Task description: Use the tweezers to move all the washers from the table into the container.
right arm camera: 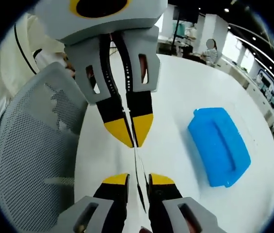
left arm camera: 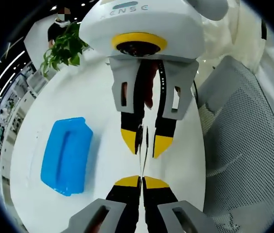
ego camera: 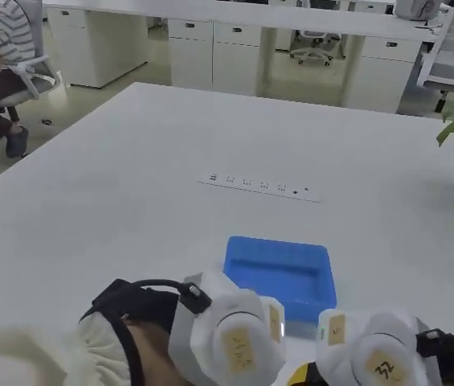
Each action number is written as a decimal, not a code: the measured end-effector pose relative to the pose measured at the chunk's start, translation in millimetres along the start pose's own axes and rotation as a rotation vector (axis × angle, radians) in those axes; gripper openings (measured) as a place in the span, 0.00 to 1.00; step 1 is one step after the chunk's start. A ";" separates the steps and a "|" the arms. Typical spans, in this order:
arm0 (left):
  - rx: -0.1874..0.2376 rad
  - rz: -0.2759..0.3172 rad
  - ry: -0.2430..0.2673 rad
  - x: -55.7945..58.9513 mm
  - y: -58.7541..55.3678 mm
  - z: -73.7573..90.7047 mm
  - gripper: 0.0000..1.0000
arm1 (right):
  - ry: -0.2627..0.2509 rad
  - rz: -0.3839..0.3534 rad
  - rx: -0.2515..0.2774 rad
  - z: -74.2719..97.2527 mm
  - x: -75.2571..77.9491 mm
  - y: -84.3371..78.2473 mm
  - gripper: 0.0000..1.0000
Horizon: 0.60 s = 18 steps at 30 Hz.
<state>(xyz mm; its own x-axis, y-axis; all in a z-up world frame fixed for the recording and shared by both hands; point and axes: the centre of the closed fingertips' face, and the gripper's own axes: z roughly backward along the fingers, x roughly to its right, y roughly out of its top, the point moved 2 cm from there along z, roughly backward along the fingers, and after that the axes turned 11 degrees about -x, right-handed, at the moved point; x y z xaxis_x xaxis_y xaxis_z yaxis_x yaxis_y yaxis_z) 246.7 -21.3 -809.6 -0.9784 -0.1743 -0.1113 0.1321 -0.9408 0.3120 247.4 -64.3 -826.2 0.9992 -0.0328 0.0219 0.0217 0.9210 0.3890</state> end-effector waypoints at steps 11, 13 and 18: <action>-0.053 -0.022 -0.016 -8.7 -12.7 -18.5 0.00 | -0.098 -0.283 0.112 48.1 -5.6 -21.7 0.27; -0.084 -0.022 -0.028 -8.7 -18.0 -23.0 0.00 | -0.111 -0.383 0.163 60.7 -7.8 -24.0 0.30; -0.141 -0.019 -0.048 -7.7 -28.4 -32.0 0.00 | -0.203 -0.532 0.263 89.0 -11.8 -29.7 0.36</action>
<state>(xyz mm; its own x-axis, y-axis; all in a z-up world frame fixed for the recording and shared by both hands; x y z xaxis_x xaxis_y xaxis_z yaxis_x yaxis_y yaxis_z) 255.6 -2.6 -847.8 -0.9869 -0.1454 -0.0697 0.1314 -0.9759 0.1744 232.0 -125.8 -756.0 0.8270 -0.5576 -0.0722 0.4798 0.6329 0.6076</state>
